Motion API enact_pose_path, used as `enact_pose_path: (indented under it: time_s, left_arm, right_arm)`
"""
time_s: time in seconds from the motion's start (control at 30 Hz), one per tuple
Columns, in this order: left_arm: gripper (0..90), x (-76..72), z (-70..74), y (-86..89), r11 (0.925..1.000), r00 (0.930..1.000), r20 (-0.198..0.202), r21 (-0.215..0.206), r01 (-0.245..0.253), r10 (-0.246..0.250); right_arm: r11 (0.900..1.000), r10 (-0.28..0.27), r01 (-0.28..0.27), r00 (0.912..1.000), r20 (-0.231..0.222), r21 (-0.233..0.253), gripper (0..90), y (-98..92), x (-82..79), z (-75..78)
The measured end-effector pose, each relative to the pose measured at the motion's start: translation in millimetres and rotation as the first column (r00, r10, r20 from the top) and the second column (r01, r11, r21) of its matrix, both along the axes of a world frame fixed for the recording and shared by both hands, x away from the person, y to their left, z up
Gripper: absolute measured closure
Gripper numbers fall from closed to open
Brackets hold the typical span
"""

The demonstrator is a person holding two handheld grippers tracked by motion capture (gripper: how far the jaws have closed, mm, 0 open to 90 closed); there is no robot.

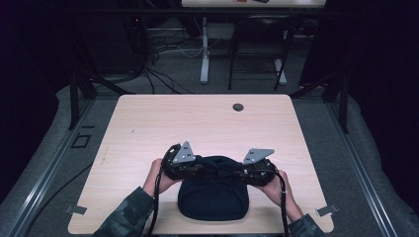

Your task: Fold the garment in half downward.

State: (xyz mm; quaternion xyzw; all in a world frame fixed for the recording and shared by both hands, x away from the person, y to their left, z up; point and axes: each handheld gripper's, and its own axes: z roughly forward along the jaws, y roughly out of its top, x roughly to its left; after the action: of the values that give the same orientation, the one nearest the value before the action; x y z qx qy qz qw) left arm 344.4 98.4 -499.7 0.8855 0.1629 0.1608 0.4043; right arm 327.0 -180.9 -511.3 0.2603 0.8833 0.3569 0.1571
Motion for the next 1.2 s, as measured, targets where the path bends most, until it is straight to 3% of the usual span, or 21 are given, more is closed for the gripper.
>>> enact_pose_path:
  time_s: [0.43,0.67,0.9,1.2]
  left_arm:
    - [64.1,-14.3,-10.9,2.6,0.9999,0.9999,-0.009,-0.010,0.010,-0.010]
    - [64.2,-24.1,-31.3,8.0,0.9980,0.9988,-0.045,-0.061,0.019,-0.022]
    - [64.2,-30.2,-40.5,10.4,0.9973,0.9979,-0.063,-0.072,0.009,-0.014]
    - [63.0,-39.8,-52.1,9.7,0.9992,0.9974,-0.072,-0.038,0.008,-0.010]
  right_arm:
    - [1.000,0.016,-0.016,0.9993,-0.034,-0.017,65.6,0.4,-10.9,-8.5]
    - [0.999,0.026,-0.027,0.9980,-0.057,-0.021,65.8,-0.2,-18.3,-20.3]
    - [0.999,0.032,-0.034,0.9971,-0.069,-0.022,66.2,0.8,-24.2,-25.5]
    - [0.998,0.040,-0.043,0.9964,-0.075,-0.038,65.4,-0.3,-31.9,-32.9]
